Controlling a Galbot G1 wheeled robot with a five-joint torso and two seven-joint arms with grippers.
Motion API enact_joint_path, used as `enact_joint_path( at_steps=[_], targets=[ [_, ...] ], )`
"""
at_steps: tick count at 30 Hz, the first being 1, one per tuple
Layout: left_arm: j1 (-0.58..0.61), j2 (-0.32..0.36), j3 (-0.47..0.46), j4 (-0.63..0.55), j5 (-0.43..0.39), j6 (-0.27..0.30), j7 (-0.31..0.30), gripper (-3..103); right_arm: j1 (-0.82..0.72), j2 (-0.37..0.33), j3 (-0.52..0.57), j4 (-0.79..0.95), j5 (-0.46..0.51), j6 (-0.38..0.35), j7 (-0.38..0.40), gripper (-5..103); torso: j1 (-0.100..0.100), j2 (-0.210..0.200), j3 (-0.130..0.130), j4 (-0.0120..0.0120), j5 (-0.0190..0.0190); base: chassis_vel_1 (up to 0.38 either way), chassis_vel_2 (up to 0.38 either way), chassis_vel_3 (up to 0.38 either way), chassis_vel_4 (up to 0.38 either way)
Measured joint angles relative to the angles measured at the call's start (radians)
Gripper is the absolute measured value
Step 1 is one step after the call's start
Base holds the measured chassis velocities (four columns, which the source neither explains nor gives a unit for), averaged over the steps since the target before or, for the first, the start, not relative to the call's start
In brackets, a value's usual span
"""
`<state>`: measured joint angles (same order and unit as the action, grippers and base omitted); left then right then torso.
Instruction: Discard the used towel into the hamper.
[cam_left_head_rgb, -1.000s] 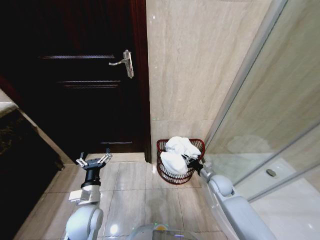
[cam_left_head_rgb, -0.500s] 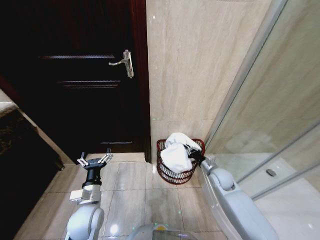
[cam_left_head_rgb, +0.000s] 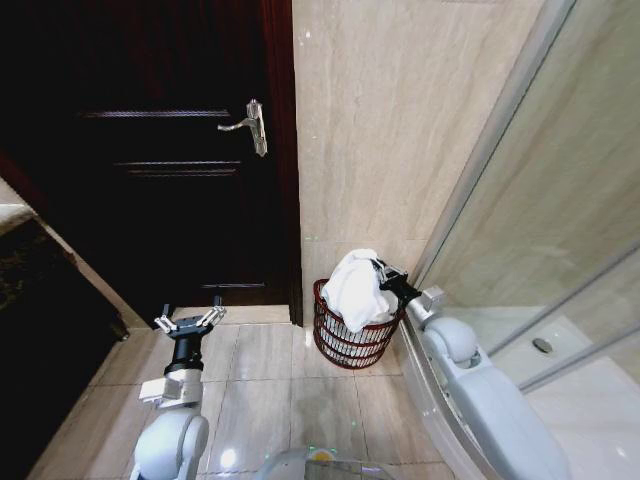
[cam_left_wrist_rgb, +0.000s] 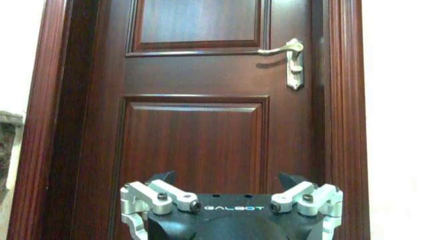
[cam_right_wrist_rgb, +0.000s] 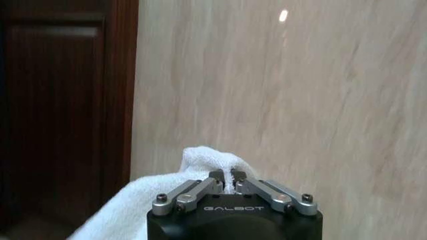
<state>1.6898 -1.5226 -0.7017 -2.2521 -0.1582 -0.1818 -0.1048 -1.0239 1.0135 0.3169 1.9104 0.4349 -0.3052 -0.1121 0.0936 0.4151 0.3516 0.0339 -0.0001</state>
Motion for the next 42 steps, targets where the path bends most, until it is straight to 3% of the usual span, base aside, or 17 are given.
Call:
enact_joint_path(
  at_steps=[2,7,8,10,12,16,22,33,42],
  targets=[
    [0.002,-0.007,0.0,-0.007,0.002,0.002,0.0,100,0.019,-0.054,-0.049,-0.048,0.048,-0.093,-0.018,5,0.0,0.0,0.0,0.0001,0.0004,0.0,0.0,0.0,0.0],
    [0.009,-0.013,-0.012,-0.011,0.001,-0.001,0.0,100,0.055,-0.113,-0.1,-0.091,0.104,-0.185,-0.048,5,0.0,0.0,0.0,0.0,0.0001,0.0,0.0,0.0,0.0],
    [0.015,-0.017,-0.02,-0.011,-0.001,-0.008,0.0,100,0.086,-0.152,-0.141,-0.109,0.148,-0.237,-0.053,5,0.0,0.0,0.0,0.0001,0.0004,0.0,0.0,0.0,0.0],
    [0.016,-0.018,-0.022,-0.011,-0.001,-0.01,0.0,100,0.094,-0.161,-0.15,-0.113,0.156,-0.25,-0.054,5,0.0,0.0,0.0,0.0,0.0004,0.0,0.0,0.0,0.0],
    [0.021,-0.027,-0.025,-0.004,-0.001,-0.021,0.0,100,0.175,-0.209,-0.223,-0.136,0.214,-0.323,-0.064,5,0.0,0.0,0.0,-0.0001,0.0,0.0,0.0,0.0,0.0],
    [0.021,-0.035,-0.023,0.001,0.002,-0.027,0.0,100,0.323,-0.227,-0.333,-0.194,0.301,-0.421,-0.062,5,0.0,0.0,0.0,0.0003,0.0002,0.0,0.0,0.0,0.0],
    [0.018,-0.037,-0.027,0.0,0.003,-0.027,-0.001,100,0.491,-0.175,-0.504,-0.366,0.322,-0.43,-0.081,5,0.0,0.0,0.0,0.0,-0.0004,0.0,0.0,0.0,0.0],
    [0.022,-0.048,-0.04,-0.012,0.004,-0.023,-0.013,100,0.621,-0.073,-0.692,-0.567,0.318,-0.43,-0.12,5,0.0,0.0,0.0,-0.0001,-0.0004,0.0,0.0,0.0,0.0],
    [0.036,-0.062,-0.057,-0.038,0.006,-0.022,-0.016,100,0.657,0.034,-0.752,-0.718,0.304,-0.43,-0.128,5,0.0,0.0,0.0,0.0001,0.0,0.0,0.0,0.0,0.0]
  ],
)
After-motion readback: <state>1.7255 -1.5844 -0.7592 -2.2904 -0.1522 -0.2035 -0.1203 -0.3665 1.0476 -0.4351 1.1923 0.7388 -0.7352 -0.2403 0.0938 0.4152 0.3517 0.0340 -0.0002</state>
